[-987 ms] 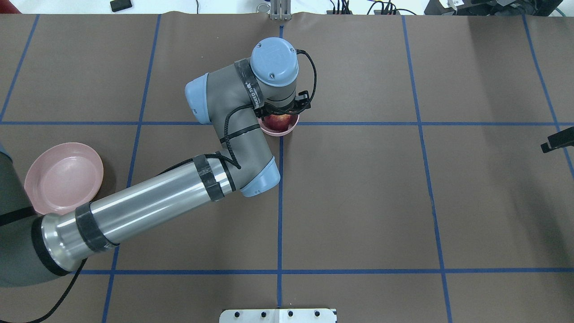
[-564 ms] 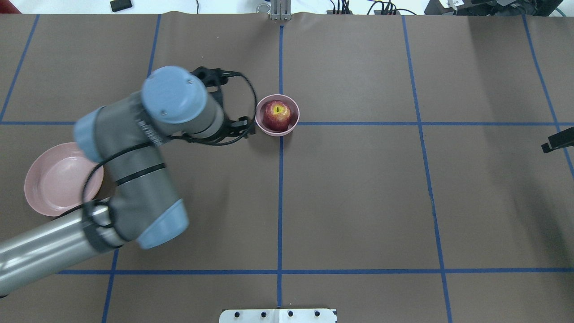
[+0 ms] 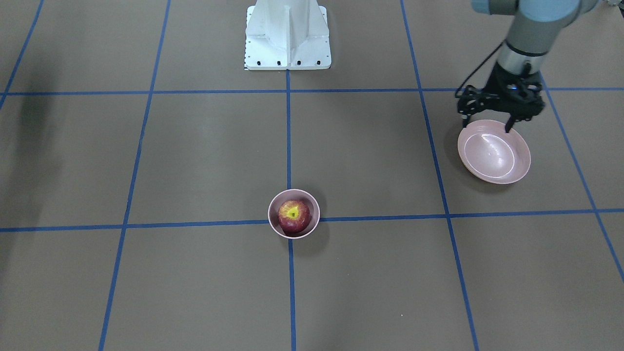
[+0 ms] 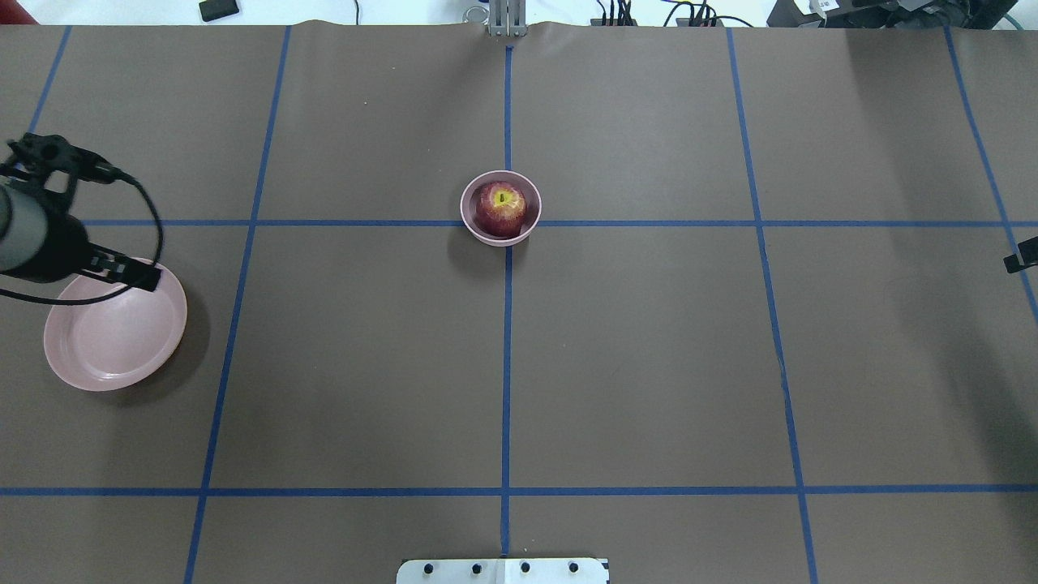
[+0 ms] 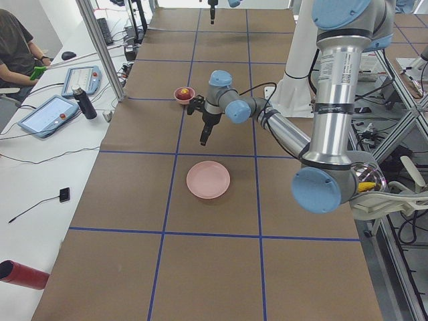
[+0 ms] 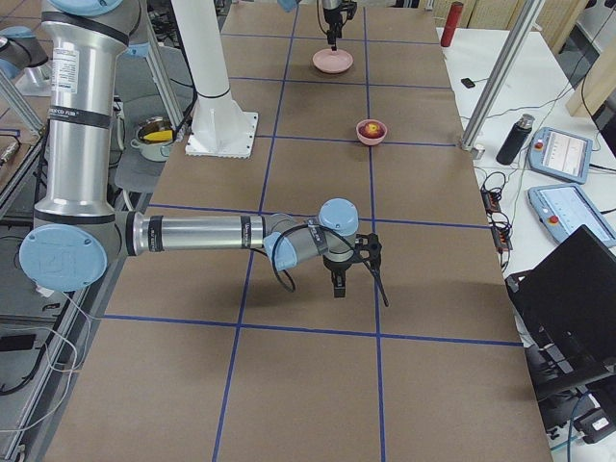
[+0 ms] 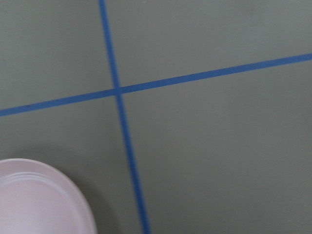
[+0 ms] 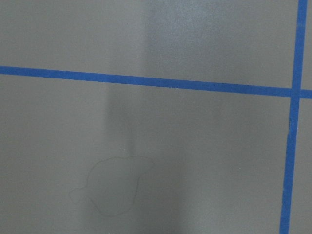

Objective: Move apple from plate to bowl

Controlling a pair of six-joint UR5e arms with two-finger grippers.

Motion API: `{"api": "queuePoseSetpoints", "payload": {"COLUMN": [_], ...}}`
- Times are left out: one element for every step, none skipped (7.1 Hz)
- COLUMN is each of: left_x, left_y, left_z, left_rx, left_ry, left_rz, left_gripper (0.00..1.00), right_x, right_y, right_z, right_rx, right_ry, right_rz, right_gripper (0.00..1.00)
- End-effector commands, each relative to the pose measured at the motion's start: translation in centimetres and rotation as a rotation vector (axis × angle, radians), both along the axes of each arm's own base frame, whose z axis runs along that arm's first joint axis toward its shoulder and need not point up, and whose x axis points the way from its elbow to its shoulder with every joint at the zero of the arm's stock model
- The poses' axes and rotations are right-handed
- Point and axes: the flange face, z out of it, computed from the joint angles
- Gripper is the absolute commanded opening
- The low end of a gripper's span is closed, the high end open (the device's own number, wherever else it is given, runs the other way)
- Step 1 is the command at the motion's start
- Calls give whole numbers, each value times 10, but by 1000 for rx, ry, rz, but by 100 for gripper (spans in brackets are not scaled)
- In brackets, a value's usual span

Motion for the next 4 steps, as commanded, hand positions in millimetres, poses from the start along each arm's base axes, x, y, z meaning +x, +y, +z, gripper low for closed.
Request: {"api": "queuePoseSetpoints", "payload": {"left_x": [-119,-140,-143,-140], "left_y": [-29,-29,-29,-33], "left_z": [151,185,181,172], "left_rx": [34,18,-39,-117], "left_ry": [71,139,188,215], "left_rz": [100,96,77,0], "left_gripper": [98,98,98,98], "right_x": [12,19,23,30], "right_y": [3,4,9,11], "right_z": [0,-1,-8,-16], "right_rx": [2,0,8,17], "right_ry": [-1,-12,-16,-17], "right_rz": [19,32,37,50], "right_gripper": [100,100,100,100]}}
